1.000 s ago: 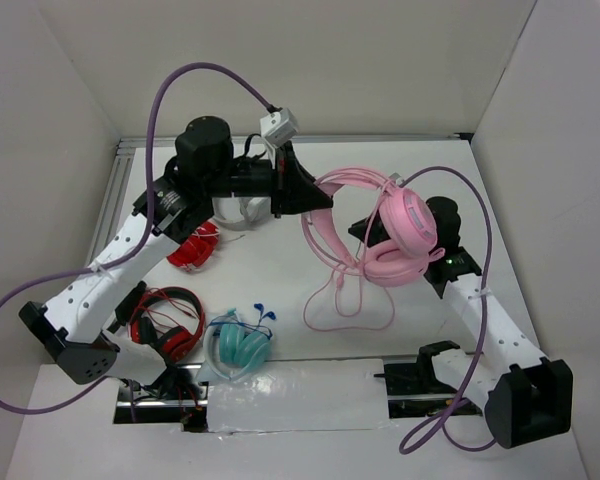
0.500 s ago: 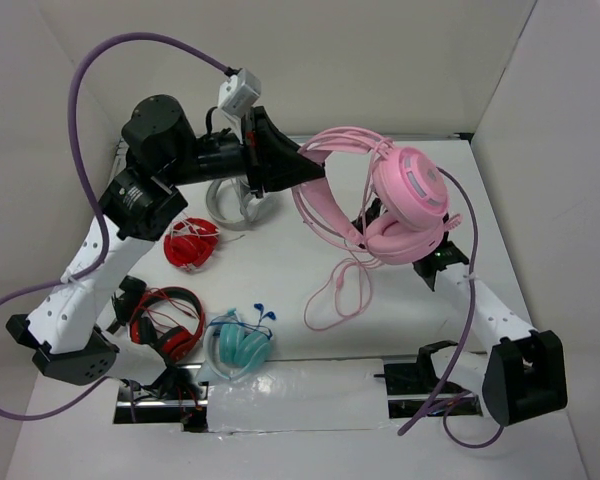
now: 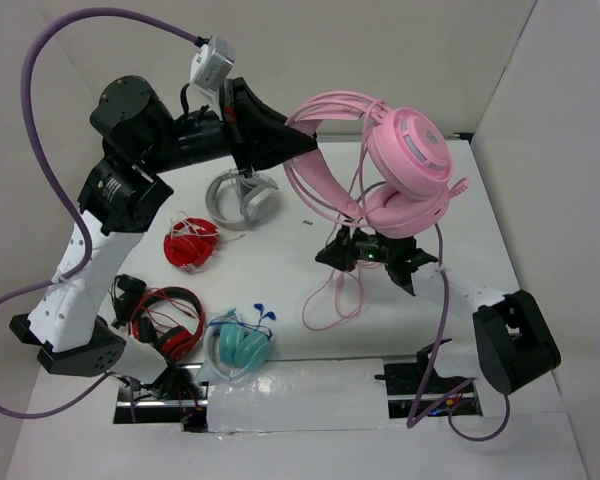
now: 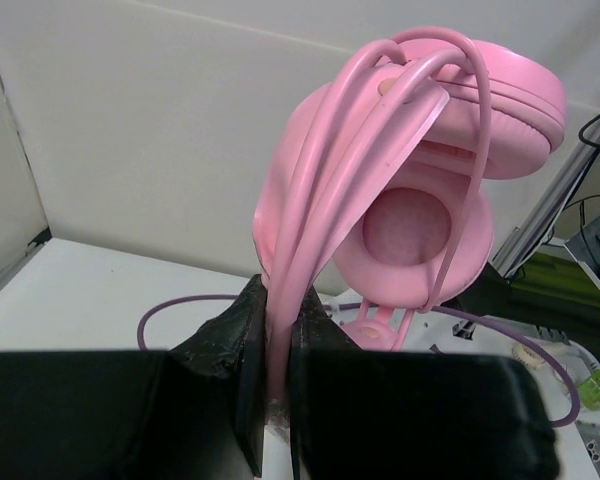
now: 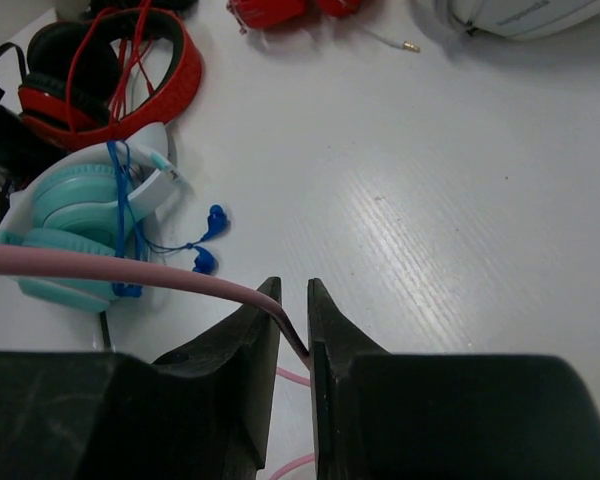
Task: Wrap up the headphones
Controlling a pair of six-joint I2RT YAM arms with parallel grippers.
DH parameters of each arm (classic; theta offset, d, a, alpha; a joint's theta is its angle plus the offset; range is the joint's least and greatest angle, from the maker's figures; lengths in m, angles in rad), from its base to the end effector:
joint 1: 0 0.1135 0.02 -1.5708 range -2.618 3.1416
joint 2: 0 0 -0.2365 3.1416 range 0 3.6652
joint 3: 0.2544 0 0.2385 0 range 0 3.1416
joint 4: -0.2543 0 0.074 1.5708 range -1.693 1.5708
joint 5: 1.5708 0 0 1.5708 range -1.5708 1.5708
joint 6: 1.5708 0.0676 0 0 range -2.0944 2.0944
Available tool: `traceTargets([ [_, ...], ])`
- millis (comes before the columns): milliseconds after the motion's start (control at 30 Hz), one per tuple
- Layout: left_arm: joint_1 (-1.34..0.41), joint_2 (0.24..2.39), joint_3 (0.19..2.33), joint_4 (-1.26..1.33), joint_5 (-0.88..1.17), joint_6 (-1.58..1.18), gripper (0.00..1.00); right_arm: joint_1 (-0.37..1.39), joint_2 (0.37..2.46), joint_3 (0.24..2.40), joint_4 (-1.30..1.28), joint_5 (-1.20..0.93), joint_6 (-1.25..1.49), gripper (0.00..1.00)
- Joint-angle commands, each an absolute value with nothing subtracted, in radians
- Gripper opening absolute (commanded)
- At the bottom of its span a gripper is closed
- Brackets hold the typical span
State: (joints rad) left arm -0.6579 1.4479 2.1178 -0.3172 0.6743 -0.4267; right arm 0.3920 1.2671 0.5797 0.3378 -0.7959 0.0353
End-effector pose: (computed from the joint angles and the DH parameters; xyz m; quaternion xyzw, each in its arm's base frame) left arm 0.1749 -0.1885 0.5824 0.3318 0.5049 -0.5616 0.5653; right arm 0.2401 0.1515 0.1976 -0.3527 0.7039 0.4224 0.4493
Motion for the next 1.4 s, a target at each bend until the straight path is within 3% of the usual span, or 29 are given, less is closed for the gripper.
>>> traceTargets([
  [0, -0.655, 1.410, 2.184, -0.206, 0.638, -0.466, 0.00, 0.428, 1.333, 0.592, 0.420, -0.762, 0.044, 0.23],
  [333, -0.653, 1.355, 2.172, -0.225, 0.520, -0.430, 0.00, 0.551, 1.440, 0.565, 0.462, -0.692, 0.055, 0.22],
  [433, -0.652, 1.350, 2.169, -0.221, 0.479, -0.405, 0.00, 0.575, 1.437, 0.528, 0.476, -0.693, 0.074, 0.00],
  [500, -0.652, 1.351, 2.163, -0.233, 0.428, -0.388, 0.00, 0.618, 1.387, 0.499, 0.440, -0.680, 0.074, 0.00],
  [700, -0.650, 1.391, 2.074, -0.204, 0.156, -0.351, 0.00, 0.830, 1.091, 0.450, 0.194, -0.313, 0.123, 0.00],
  [933, -0.565, 1.515, 1.999, -0.249, 0.057, -0.365, 0.00, 0.974, 0.729, 0.534, -0.255, 0.104, 0.245, 0.00],
  [1133, -0.543, 1.666, 2.036, -0.337, -0.136, -0.367, 0.00, 1.025, 0.689, 0.722, -0.497, 0.150, 0.255, 0.00],
  [1367, -0.558, 1.765, 1.928, -0.315, -0.371, -0.305, 0.00, 1.062, 0.753, 0.963, -0.728, 0.469, 0.273, 0.00],
])
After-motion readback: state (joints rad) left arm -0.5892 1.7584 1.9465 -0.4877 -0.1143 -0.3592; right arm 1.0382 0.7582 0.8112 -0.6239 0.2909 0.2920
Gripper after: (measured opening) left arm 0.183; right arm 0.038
